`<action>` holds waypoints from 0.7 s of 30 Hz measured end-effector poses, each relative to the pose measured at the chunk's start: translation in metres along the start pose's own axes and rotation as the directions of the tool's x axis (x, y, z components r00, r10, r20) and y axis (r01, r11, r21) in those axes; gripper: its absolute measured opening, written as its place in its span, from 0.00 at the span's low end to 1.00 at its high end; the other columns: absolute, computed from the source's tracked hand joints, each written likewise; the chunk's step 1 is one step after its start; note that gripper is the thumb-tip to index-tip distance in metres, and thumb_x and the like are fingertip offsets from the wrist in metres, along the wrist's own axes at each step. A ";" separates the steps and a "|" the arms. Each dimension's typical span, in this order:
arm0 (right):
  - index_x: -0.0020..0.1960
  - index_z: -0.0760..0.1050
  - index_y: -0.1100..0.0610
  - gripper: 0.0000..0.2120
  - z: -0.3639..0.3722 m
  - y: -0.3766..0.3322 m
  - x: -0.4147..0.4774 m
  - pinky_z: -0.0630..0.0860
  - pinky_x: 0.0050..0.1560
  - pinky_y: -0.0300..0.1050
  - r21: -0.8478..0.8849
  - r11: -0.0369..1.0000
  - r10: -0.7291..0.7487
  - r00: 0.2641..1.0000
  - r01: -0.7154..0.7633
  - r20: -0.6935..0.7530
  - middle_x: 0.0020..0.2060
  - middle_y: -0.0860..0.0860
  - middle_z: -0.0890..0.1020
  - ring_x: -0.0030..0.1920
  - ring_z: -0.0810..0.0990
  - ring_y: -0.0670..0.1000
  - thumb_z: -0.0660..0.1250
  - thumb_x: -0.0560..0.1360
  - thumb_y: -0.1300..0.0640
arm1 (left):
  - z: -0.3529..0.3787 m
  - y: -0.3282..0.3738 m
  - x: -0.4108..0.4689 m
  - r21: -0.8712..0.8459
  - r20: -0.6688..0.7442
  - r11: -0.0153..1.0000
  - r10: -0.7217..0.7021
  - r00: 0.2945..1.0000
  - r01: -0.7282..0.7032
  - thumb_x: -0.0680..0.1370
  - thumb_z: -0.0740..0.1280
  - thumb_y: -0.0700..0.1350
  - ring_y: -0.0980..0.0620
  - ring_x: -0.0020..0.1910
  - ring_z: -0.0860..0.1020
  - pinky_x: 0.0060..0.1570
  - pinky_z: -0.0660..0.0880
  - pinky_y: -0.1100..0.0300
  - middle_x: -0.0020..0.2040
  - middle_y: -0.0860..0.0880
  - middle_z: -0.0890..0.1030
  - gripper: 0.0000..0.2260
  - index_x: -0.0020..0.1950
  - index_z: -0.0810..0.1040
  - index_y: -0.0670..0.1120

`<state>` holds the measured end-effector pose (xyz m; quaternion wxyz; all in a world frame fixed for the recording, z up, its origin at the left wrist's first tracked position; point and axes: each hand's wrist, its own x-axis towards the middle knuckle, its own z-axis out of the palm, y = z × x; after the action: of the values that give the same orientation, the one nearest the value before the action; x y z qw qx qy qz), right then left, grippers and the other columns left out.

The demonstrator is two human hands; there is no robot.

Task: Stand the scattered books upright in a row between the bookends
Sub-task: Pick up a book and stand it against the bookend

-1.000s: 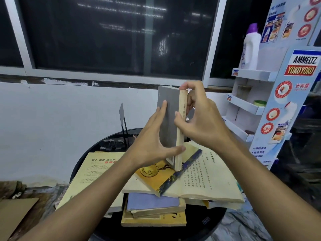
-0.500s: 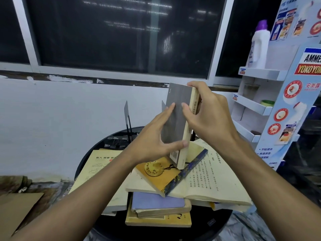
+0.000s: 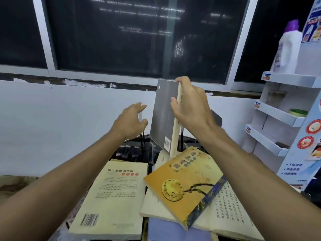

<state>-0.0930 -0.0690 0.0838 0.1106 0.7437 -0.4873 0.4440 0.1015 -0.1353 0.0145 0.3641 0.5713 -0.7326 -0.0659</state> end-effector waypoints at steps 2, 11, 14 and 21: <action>0.71 0.67 0.57 0.20 0.020 0.005 0.010 0.67 0.39 0.39 -0.030 1.000 0.010 1.000 -0.010 0.022 0.46 0.52 0.77 0.43 0.74 0.50 0.66 0.81 0.60 | 0.003 -0.011 0.009 0.054 0.042 0.998 -0.041 0.998 0.039 0.80 0.68 0.46 0.47 0.79 0.60 0.76 0.61 0.44 0.81 0.48 0.62 0.29 0.80 0.63 0.48; 0.69 0.66 0.58 0.18 0.094 0.030 0.023 0.81 0.41 0.55 -0.041 0.994 0.102 0.993 -0.100 0.050 0.46 0.57 0.81 0.43 0.80 0.57 0.64 0.81 0.62 | 0.021 -0.037 0.021 -0.001 0.099 0.999 -0.041 0.994 0.041 0.81 0.63 0.42 0.46 0.55 0.83 0.62 0.77 0.52 0.67 0.46 0.80 0.26 0.80 0.63 0.49; 0.69 0.66 0.58 0.18 0.111 0.033 0.021 0.79 0.38 0.53 -0.045 0.994 0.104 0.993 -0.102 0.060 0.45 0.55 0.80 0.41 0.79 0.56 0.64 0.81 0.62 | 0.023 -0.037 0.019 -0.016 0.070 1.000 -0.021 0.997 0.022 0.82 0.62 0.42 0.47 0.44 0.84 0.54 0.79 0.52 0.64 0.45 0.81 0.26 0.80 0.63 0.49; 0.71 0.65 0.58 0.20 0.135 0.033 0.012 0.75 0.40 0.47 -0.006 0.996 0.094 0.992 -0.094 0.088 0.49 0.57 0.81 0.46 0.80 0.57 0.64 0.81 0.60 | 0.022 -0.041 0.016 -0.025 0.078 0.999 -0.021 0.997 0.023 0.82 0.62 0.42 0.48 0.46 0.84 0.60 0.78 0.50 0.74 0.46 0.73 0.27 0.81 0.60 0.48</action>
<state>-0.0440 -0.1734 0.0053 0.0686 0.7388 -0.5265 0.4151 0.1190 -0.1707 -0.0154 0.3420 0.5715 -0.7390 -0.1014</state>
